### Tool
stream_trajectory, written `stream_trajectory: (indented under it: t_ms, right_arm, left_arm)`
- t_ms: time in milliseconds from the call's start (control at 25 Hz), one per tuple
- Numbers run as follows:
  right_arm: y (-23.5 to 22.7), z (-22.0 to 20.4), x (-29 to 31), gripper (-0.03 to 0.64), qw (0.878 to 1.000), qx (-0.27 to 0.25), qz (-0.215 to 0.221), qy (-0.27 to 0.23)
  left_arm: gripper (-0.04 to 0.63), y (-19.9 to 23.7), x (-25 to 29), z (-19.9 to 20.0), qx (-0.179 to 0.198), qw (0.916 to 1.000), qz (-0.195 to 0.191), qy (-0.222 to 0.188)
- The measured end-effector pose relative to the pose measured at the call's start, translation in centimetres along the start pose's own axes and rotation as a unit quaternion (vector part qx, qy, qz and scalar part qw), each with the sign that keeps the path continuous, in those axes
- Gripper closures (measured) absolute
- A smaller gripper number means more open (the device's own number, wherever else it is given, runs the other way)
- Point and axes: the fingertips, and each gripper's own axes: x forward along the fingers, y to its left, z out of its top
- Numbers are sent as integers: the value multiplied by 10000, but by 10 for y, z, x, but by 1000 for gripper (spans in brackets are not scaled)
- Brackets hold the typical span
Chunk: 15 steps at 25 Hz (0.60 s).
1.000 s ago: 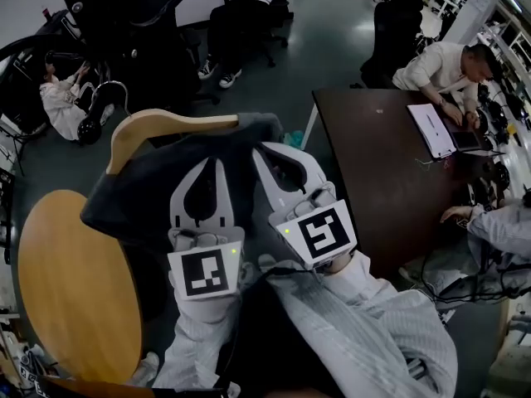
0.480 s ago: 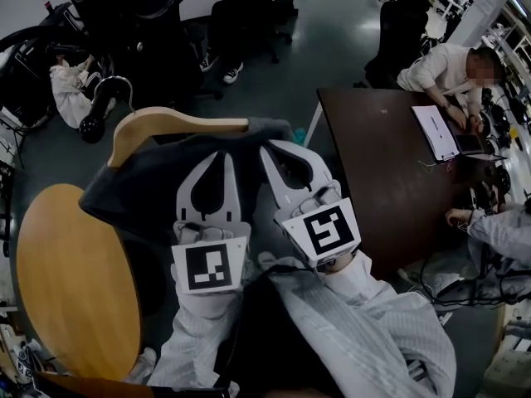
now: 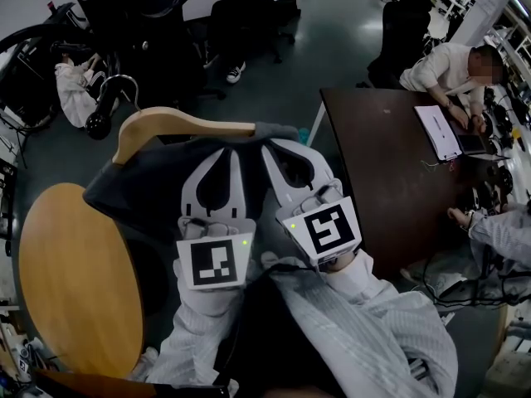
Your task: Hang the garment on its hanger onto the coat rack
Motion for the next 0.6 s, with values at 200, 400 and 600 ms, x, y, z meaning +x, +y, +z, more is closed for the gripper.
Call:
stream_trajectory:
  t_ms: [200, 400, 600]
  right_arm:
    - [4, 4, 2, 617, 10000, 10, -27, 1]
    - [2, 3, 3, 617, 10000, 63, -64, 3]
    - [-6, 1, 5, 617, 9997, 106, -182, 87]
  left_arm:
    - [591, 6, -2, 1, -26, 10000, 13, 23]
    - [591, 8, -2, 0, -27, 10000, 4, 42]
    - [591, 9, 5, -3, -21, 9999, -77, 71]
